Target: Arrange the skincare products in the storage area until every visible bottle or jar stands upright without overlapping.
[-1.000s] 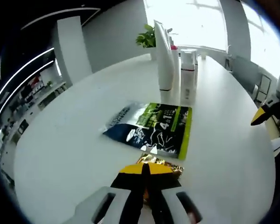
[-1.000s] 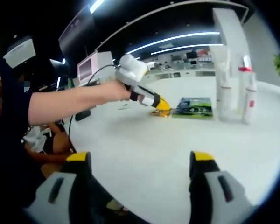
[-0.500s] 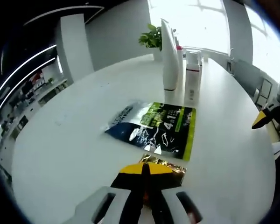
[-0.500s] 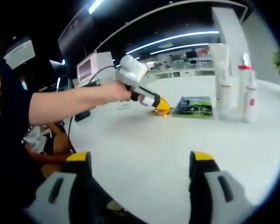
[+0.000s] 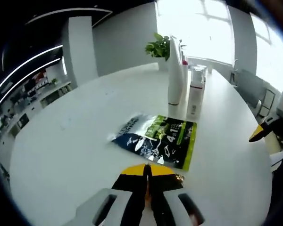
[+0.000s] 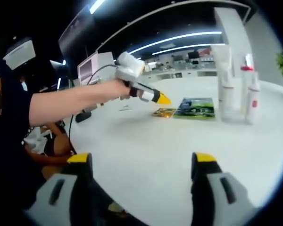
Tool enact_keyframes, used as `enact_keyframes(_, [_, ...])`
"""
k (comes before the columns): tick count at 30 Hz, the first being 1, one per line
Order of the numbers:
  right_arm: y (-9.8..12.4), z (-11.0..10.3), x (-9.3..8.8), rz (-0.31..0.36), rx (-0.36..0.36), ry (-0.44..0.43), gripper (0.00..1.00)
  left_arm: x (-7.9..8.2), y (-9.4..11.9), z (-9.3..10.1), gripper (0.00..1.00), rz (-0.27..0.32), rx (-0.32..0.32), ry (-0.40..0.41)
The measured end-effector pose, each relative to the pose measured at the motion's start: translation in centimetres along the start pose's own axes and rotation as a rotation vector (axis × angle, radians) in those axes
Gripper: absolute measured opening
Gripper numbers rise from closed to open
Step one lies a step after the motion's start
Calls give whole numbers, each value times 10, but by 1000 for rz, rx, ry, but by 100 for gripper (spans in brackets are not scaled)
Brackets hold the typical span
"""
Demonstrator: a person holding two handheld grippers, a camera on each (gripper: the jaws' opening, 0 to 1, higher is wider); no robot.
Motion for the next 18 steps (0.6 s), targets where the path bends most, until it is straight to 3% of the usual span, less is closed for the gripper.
enact_keyframes(9, [-3,-5,2,2,8,7,87,-13,12,-6,0,0,-1,31])
enact_keyframes(14, [-3,-4,1,-4,5,10,87,-21,19,-3,2,59,-49,141])
enact_keyframes(18, [-5,-5,1,-8,6,12,87,-25,21,-1,2,57,-55,146])
Point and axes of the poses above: the point that each gripper's makers call its tool centre point, and the gripper's own axes: y roughly backward along the fingers, z roughly to its right, x roughly out of its top, the point moved 8 cm from there along y, roughly backward along the fingers, and after that the axes turned 2 degrees about y, right-handed, at the moved point
